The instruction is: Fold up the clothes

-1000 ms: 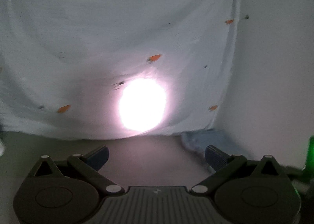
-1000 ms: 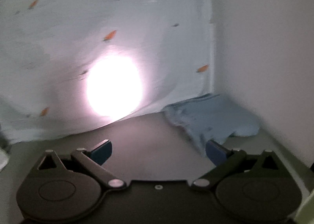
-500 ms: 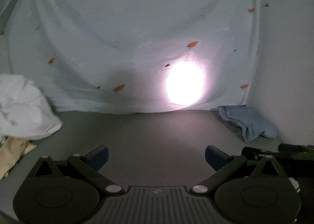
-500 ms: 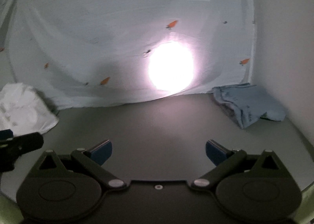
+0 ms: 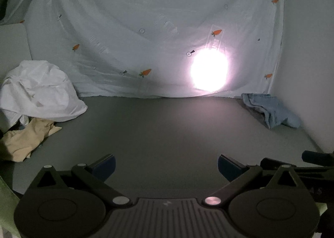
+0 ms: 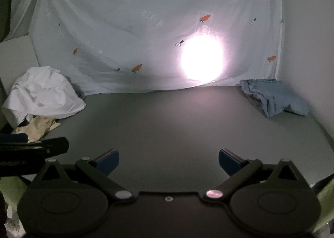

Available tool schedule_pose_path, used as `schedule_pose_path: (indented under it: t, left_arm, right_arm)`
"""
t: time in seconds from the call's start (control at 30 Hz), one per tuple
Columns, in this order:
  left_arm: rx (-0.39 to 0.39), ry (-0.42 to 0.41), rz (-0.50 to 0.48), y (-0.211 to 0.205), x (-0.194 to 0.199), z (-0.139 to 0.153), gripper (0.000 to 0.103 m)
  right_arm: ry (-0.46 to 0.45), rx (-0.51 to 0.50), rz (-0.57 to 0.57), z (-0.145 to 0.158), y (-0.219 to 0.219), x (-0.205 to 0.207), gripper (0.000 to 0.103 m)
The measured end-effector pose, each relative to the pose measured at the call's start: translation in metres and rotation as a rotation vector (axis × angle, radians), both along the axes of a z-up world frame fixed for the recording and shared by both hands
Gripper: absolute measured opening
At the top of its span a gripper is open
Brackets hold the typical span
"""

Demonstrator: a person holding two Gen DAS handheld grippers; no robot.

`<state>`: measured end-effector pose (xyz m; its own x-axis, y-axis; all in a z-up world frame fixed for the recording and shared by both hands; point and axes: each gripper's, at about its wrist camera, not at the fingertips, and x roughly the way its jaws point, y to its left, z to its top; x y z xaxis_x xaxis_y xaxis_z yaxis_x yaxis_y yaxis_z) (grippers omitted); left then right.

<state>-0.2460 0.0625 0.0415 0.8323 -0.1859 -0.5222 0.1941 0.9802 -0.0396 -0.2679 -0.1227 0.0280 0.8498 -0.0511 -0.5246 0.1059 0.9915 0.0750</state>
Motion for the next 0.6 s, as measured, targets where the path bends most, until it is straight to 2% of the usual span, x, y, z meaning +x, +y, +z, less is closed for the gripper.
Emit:
schedule_pose_path:
  t: [0.6]
  left_arm:
    - [-0.014,-0.005,0.009,0.03,-0.011,0.001,0.103]
  right_arm:
    - [0.016,-0.014,-0.019,-0.003,0.026,-0.014,0.103]
